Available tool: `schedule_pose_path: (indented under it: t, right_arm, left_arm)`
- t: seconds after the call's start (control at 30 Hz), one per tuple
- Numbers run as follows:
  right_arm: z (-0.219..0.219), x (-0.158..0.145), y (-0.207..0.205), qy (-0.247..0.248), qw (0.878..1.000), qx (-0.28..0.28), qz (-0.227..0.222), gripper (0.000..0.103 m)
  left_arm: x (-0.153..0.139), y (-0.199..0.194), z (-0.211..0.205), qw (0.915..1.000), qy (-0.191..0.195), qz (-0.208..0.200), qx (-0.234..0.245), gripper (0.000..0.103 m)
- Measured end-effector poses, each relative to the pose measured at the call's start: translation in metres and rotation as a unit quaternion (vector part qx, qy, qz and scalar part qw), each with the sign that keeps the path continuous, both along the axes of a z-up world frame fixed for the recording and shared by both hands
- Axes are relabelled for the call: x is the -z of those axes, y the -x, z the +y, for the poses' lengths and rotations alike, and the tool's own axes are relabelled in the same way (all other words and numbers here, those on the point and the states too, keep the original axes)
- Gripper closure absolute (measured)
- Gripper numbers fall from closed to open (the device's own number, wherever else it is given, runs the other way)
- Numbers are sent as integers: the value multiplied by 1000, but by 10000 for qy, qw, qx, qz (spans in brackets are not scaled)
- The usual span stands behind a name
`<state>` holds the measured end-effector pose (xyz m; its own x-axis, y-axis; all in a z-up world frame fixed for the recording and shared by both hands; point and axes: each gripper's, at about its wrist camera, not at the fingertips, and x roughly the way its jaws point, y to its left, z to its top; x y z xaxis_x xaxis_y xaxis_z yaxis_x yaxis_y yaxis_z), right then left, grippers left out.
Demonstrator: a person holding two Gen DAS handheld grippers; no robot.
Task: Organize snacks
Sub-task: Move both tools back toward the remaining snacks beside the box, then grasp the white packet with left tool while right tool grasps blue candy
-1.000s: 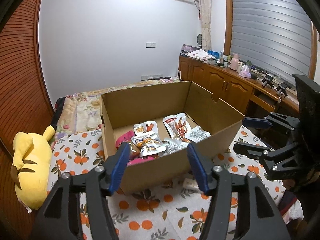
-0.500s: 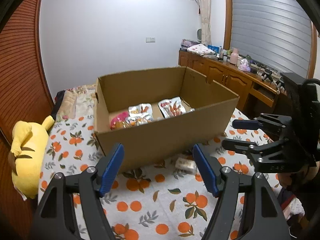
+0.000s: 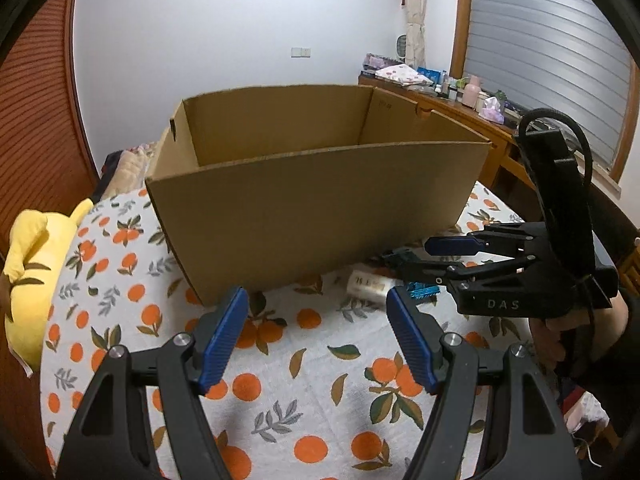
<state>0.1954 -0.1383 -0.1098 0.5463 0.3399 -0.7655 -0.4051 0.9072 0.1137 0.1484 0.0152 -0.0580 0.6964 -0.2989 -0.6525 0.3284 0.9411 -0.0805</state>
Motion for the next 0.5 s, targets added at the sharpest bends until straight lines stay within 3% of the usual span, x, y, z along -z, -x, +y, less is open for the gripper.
schedule_pose_path:
  t: [0.23,0.27,0.3,0.4,0.5]
  right_arm:
    - [3,8,-5,142,9998,50,144,54]
    - [1,8,-5,132,9998,63,160,57]
    - [0,8,-4,132,9997,51,185,68]
    - [-1,11,-2,206,9995,27,232,80]
    - [-6,8,3,208,9996,-38,204,81]
  left_arm:
    - [10,-6,-2,9999,64,128,-23,31]
    - [12,-7,-3,9999,67,149,-19,31]
    - [13,-8,-5,9998,59,167,-14,31]
    - [17,-12,-10,9998,36,199,2,31]
    - [19,-15,-18,9996,61,257,42,31]
